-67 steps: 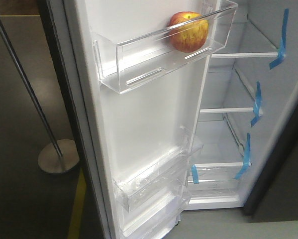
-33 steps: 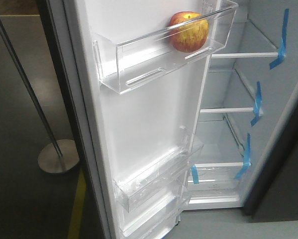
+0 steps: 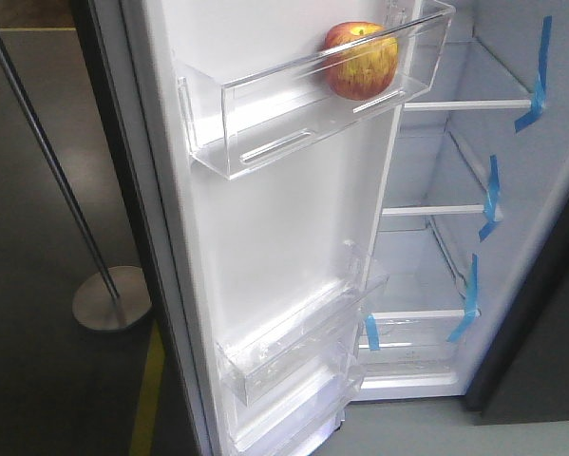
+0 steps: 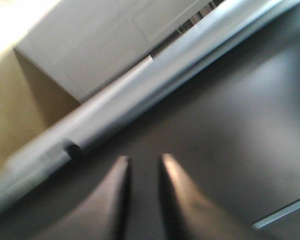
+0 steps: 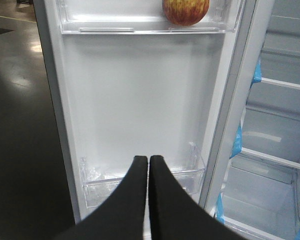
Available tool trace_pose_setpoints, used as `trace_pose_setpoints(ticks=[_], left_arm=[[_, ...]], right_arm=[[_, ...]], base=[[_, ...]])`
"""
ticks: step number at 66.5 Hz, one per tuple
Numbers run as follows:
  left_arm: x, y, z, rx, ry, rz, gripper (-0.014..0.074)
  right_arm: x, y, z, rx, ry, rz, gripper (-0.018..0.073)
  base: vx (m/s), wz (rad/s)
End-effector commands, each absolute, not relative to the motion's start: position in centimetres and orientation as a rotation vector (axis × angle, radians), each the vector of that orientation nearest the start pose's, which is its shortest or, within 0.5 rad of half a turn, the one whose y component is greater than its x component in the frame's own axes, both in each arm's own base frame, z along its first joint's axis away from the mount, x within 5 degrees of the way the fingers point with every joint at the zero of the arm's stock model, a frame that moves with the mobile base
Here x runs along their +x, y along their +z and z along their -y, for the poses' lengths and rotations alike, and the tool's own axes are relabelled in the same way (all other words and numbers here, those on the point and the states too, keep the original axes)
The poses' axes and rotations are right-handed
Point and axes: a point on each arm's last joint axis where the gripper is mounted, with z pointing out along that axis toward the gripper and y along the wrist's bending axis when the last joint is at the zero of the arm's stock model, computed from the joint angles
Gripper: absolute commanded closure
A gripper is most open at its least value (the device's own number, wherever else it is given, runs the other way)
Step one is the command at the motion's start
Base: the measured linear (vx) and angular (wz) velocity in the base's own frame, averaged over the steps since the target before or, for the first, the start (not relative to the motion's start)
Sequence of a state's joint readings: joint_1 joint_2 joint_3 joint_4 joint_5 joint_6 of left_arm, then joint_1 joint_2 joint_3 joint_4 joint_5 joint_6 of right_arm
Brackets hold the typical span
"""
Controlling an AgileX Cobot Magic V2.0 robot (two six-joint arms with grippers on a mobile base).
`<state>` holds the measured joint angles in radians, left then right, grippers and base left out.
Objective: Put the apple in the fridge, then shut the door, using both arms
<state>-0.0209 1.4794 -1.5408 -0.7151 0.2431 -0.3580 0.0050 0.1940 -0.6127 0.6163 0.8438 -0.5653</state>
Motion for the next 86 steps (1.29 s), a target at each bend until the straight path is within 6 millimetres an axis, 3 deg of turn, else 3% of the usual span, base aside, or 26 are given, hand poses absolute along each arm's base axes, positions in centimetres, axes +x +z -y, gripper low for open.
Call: trace_pose_setpoints(ticks=[1, 16, 30, 58, 68, 86], left_arm=[[33.8, 48.8, 2.3, -0.714, -1.029, -1.432, 0.0335], [35.0, 48.2, 3.5, -0.717, -1.218, -1.470, 0.0266], [35.3, 47.7, 5.4, -0.525, -1.408, -1.537, 0.0266], [33.5, 48.0, 7.9, -0.196, -1.659, -1.603, 0.0266], [32.4, 48.1, 9.9, -0.061, -1.743, -1.623, 0.0270], [29.8, 48.2, 15.4, 0.185, -1.860, -1.654, 0.0270]], right_arm=[[2.1, 34.8, -3.8, -0.398, 0.310, -1.687, 0.0562], [2.1, 34.8, -3.8, -0.397, 0.312, -1.688, 0.0562], [2.2, 35.0, -3.7, -0.374, 0.308, -1.658, 0.0562], [2.4, 35.6, -3.4, -0.337, 0.276, -1.607, 0.0562], [2.5, 36.0, -3.1, -0.307, 0.240, -1.558, 0.0562], [2.7, 36.5, -2.5, -0.284, 0.147, -1.507, 0.0559]], base=[[0.00, 0.00], [0.00, 0.00], [0.00, 0.00], [0.00, 0.00], [0.00, 0.00], [0.00, 0.00]])
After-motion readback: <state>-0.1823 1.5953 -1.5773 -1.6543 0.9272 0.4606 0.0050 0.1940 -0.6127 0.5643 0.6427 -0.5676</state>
